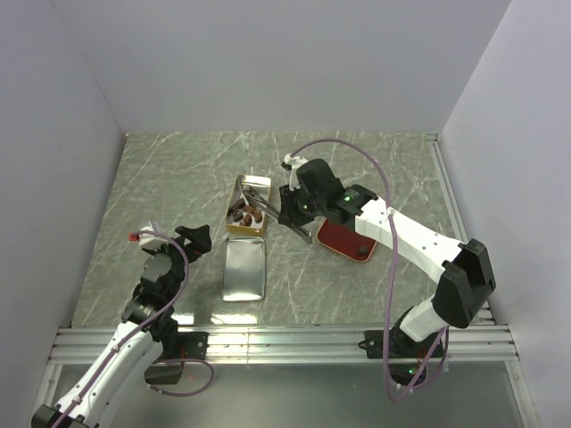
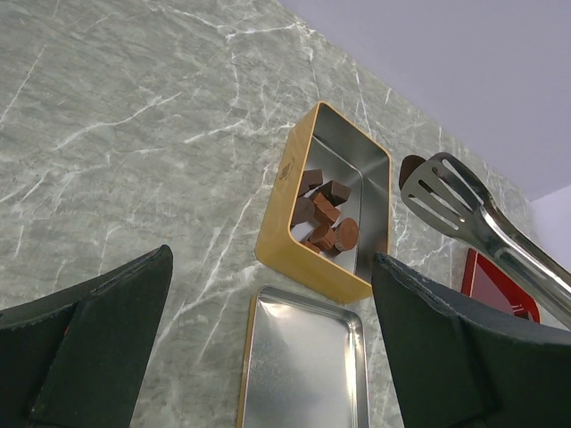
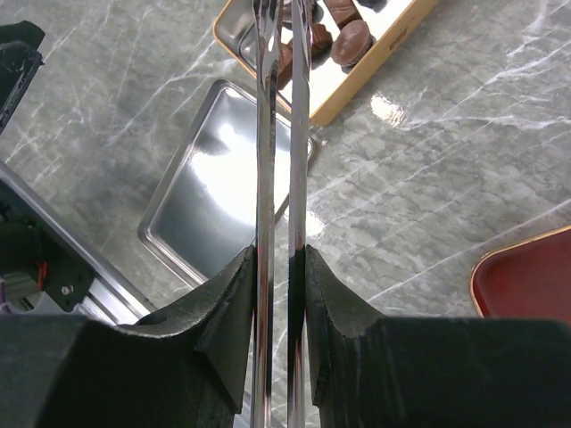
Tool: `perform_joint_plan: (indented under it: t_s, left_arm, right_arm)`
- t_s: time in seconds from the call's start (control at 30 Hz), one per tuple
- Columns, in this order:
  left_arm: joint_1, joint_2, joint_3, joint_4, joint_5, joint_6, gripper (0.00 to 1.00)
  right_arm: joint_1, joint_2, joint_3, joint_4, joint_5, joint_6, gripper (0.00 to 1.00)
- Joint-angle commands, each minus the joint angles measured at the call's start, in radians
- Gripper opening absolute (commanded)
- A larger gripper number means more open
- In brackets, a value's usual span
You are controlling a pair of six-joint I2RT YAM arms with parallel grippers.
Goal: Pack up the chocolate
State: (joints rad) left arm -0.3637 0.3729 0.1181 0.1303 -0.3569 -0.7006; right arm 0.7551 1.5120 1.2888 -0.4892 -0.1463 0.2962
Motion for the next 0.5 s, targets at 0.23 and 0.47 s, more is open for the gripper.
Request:
perform_joint_plan:
  t_s: [0.23,0.47]
  left_arm:
    - [-0.001,0.003,0.003,0.031,-0.007,-0.005,0.99]
    - [-0.003,0.006,0.003,0.032,-0.007,-0.005,1.00]
  right_arm:
    - [0.006,0.033,0.063,0.052,0.028,0.004,0.33]
    - [0.007,0.042,0.049,0.044,0.043,0.000,0.37]
